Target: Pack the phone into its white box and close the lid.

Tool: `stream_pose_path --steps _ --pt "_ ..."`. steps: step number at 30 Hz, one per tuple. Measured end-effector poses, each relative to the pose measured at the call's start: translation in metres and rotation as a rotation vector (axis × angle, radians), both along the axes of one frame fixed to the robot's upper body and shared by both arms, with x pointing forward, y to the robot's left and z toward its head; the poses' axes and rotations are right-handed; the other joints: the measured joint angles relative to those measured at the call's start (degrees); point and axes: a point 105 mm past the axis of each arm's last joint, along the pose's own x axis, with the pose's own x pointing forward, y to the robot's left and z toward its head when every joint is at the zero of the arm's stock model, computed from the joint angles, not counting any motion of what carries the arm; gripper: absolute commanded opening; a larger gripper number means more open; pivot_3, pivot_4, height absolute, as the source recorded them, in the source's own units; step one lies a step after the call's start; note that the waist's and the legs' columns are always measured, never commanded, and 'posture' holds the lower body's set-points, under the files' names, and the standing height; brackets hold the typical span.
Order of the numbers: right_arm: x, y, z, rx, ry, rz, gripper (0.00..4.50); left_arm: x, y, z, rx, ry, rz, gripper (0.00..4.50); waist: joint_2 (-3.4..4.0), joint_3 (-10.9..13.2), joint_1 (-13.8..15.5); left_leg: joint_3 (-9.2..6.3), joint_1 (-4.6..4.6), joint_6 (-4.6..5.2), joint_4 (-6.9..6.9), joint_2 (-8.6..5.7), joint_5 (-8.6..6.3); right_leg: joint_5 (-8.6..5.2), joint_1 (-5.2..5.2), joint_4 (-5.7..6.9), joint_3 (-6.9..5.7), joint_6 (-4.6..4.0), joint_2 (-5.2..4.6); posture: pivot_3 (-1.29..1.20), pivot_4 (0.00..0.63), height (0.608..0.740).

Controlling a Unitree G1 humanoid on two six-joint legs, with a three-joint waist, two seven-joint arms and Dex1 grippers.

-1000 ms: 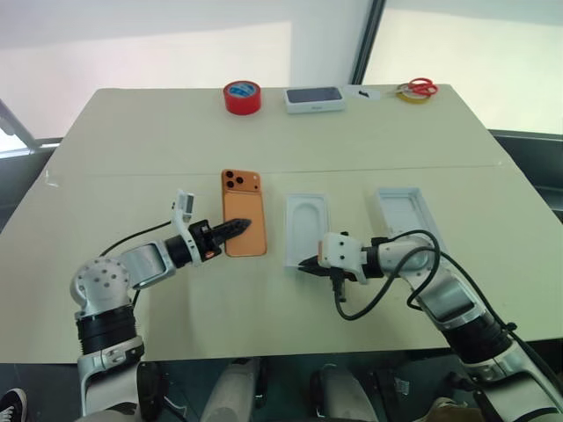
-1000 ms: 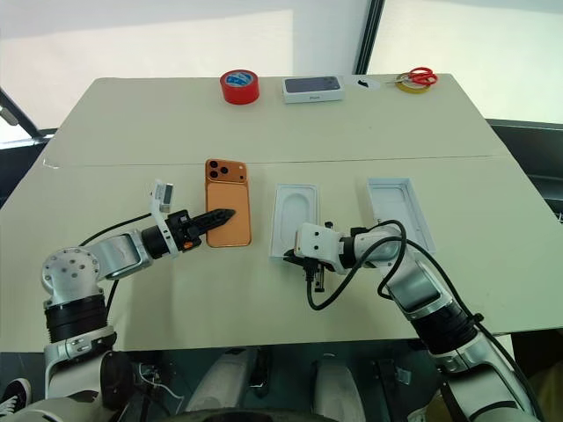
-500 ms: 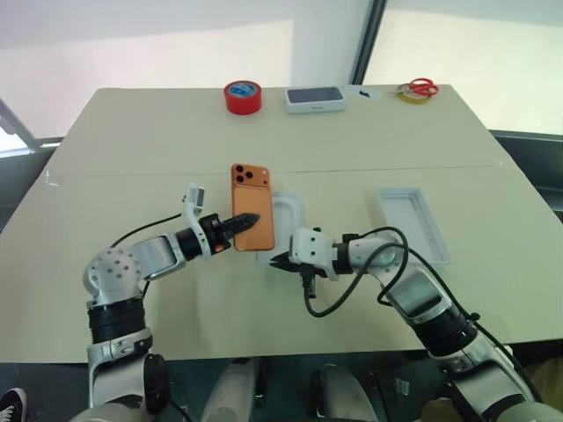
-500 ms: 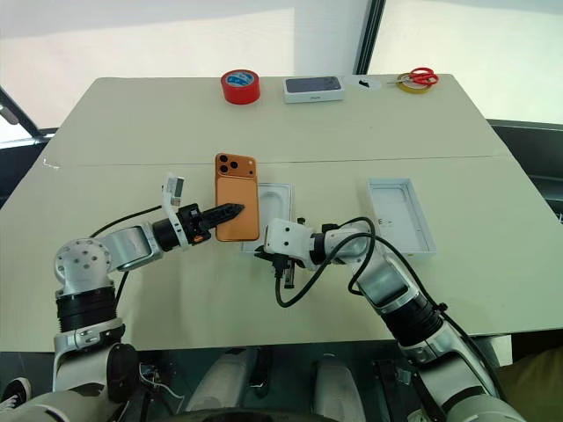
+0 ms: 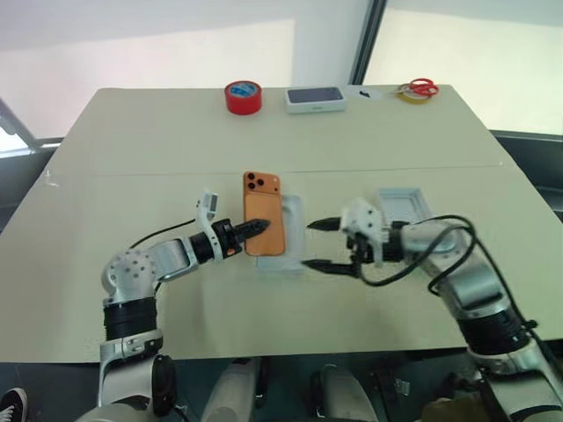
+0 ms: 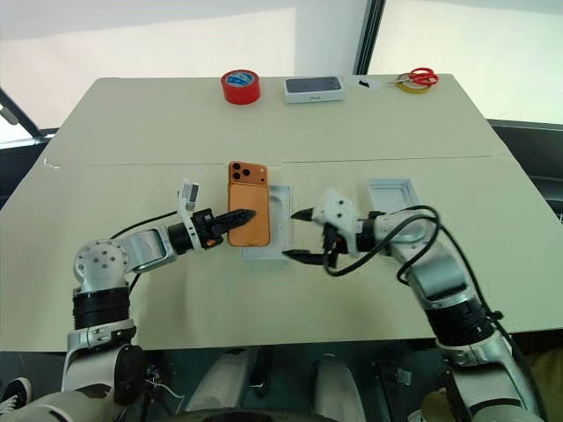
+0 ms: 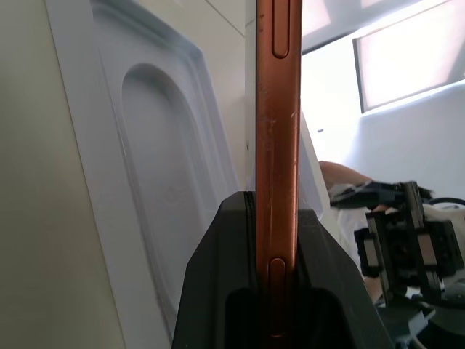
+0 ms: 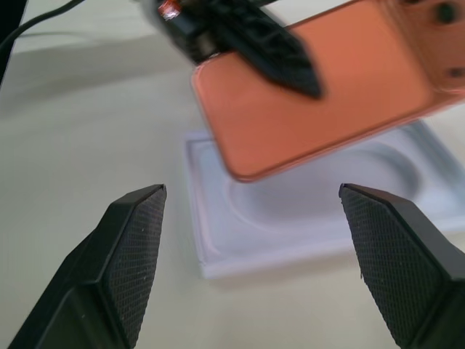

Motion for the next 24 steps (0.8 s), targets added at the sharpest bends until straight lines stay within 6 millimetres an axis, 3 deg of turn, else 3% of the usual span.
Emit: stream_pose_path --steps 5,6,8,11,18,24 --pt "0.013 -0.017 -0.005 0.000 -0.010 -0.075 3.97 0.001 -0.012 -0.010 0.001 0.033 -0.021 0.00 0.00 0.00 -0.04 0.01 -0.01 0.00 0.00 0.01 0.01 0.00 0.00 0.00 0.00 0.00 0.00 0.00 0.150 0.738" --pt "0.014 -0.018 -0.005 -0.001 -0.016 -0.078 4.00 0.002 -0.014 -0.011 -0.005 0.041 -0.023 0.98 0.00 0.00 -0.04 0.01 -0.02 0.00 0.00 0.01 0.01 0.00 0.00 0.00 0.00 0.00 0.00 0.00 0.150 0.738" --pt "0.015 -0.017 -0.004 -0.006 -0.036 -0.081 4.00 0.005 -0.018 -0.008 -0.016 0.042 -0.035 1.68 0.00 0.00 -0.03 0.00 -0.02 0.00 0.00 0.01 0.02 0.00 -0.01 0.00 0.00 0.00 0.01 0.00 0.150 0.738" --pt "0.016 -0.017 -0.004 -0.014 -0.053 -0.086 4.00 0.005 -0.021 -0.003 -0.023 0.027 -0.049 3.18 0.00 0.00 0.03 0.00 -0.02 -0.01 0.02 0.01 0.02 0.00 0.02 0.00 0.00 0.00 0.00 0.00 0.150 0.738" --pt "0.017 -0.016 -0.006 -0.013 -0.060 -0.095 4.00 0.004 -0.019 0.000 0.021 0.010 -0.070 3.18 0.00 0.00 -0.06 0.00 0.01 -0.13 0.03 0.01 0.09 0.00 0.06 0.00 0.00 0.00 0.01 0.00 0.150 0.738" --pt "0.021 -0.014 -0.009 -0.024 -0.060 -0.093 4.00 0.001 0.002 0.008 0.120 -0.040 -0.050 3.18 0.00 0.00 -0.05 0.00 0.00 -0.15 0.03 0.01 0.10 0.00 0.02 0.01 0.00 0.00 0.01 0.00 0.150 0.738"
